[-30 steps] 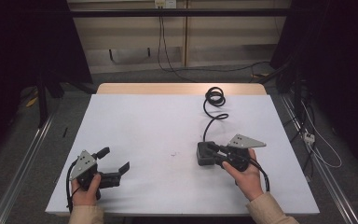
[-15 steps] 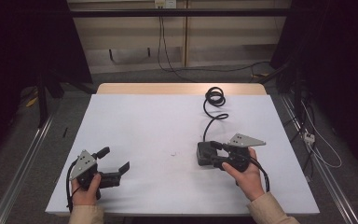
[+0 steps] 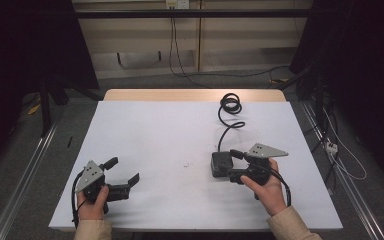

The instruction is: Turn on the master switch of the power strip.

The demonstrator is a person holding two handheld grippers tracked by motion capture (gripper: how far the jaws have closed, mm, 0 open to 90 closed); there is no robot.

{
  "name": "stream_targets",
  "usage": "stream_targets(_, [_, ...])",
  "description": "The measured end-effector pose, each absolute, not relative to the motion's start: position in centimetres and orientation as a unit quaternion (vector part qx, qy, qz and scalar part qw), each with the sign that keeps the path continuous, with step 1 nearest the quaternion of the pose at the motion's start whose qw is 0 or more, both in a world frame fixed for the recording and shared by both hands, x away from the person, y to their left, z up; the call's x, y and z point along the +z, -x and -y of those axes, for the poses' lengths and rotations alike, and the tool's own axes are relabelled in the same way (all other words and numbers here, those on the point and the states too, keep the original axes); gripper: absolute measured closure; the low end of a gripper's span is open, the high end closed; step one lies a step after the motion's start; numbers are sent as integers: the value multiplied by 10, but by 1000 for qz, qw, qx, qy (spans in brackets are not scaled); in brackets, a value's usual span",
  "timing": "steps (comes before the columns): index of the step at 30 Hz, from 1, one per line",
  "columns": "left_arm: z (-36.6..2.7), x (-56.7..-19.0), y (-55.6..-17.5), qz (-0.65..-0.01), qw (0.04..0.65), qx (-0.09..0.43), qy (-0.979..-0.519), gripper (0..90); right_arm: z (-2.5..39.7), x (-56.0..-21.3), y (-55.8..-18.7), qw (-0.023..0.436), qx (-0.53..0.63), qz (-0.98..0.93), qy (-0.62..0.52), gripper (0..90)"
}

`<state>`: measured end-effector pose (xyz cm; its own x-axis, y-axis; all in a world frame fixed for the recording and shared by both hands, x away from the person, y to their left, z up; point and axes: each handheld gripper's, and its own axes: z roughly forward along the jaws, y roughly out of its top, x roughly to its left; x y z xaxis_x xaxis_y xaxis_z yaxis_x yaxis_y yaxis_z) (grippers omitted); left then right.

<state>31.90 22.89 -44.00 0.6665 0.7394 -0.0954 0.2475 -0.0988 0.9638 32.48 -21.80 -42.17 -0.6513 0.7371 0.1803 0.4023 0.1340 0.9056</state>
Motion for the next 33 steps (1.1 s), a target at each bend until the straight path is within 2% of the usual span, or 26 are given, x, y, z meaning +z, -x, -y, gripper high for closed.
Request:
stream_targets(12, [-228, -440, -319, -348, 573, 214, -711, 28, 224, -420, -315, 159, 527, -745, -376, 151])
stream_targets(33, [-229, -440, -319, -348, 573, 214, -710, 27, 241, -426, -302, 183, 513, -752, -370, 133])
